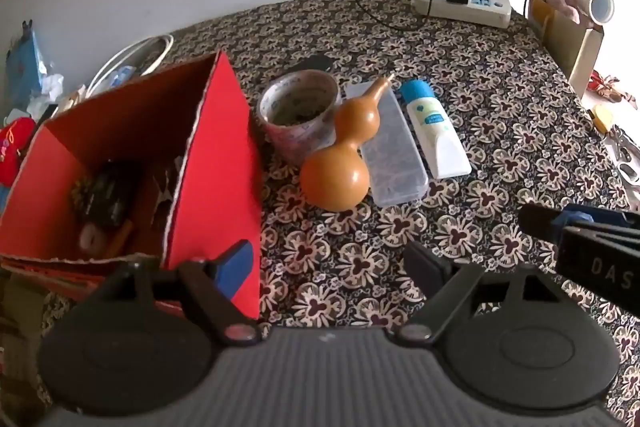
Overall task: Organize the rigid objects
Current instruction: 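Move the right gripper to the orange gourd and close on its neck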
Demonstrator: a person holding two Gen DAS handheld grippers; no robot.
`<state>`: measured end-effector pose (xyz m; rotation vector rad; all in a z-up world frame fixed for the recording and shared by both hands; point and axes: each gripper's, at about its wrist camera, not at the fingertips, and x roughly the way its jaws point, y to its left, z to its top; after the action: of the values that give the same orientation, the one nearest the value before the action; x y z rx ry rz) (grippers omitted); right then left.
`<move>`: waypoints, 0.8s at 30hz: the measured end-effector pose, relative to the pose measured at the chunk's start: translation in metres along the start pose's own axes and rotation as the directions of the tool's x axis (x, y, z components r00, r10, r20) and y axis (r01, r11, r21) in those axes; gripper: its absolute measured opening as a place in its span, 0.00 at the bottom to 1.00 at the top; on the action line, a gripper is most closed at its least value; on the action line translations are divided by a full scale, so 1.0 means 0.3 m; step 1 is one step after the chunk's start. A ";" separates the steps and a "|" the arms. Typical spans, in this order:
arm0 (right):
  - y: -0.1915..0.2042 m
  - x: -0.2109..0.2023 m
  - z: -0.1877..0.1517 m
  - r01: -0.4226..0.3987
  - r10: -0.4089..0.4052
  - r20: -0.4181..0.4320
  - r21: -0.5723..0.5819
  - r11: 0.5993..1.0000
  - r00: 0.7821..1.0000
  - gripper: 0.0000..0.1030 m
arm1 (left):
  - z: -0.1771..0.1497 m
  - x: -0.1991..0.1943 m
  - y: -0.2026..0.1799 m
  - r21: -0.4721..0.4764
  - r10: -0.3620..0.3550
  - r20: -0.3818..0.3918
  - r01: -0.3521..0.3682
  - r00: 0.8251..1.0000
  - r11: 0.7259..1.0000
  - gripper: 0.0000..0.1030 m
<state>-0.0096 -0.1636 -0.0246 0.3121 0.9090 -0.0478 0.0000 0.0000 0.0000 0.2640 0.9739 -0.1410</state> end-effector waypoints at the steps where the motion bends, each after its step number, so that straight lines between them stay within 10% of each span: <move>1: -0.001 0.003 -0.002 0.000 0.000 -0.002 0.000 1.000 1.000 0.20 | -0.001 0.001 -0.001 0.001 0.000 -0.002 0.000 1.000 1.000 0.83; 24: -0.035 0.062 -0.016 -0.016 0.016 -0.048 0.006 1.000 0.999 0.20 | 0.001 0.064 -0.035 0.017 0.003 -0.026 -0.003 1.000 1.000 0.83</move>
<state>-0.0035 -0.1706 -0.0445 0.3268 0.9545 -0.0280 0.0084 -0.0103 -0.0174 0.2831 0.9981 -0.1435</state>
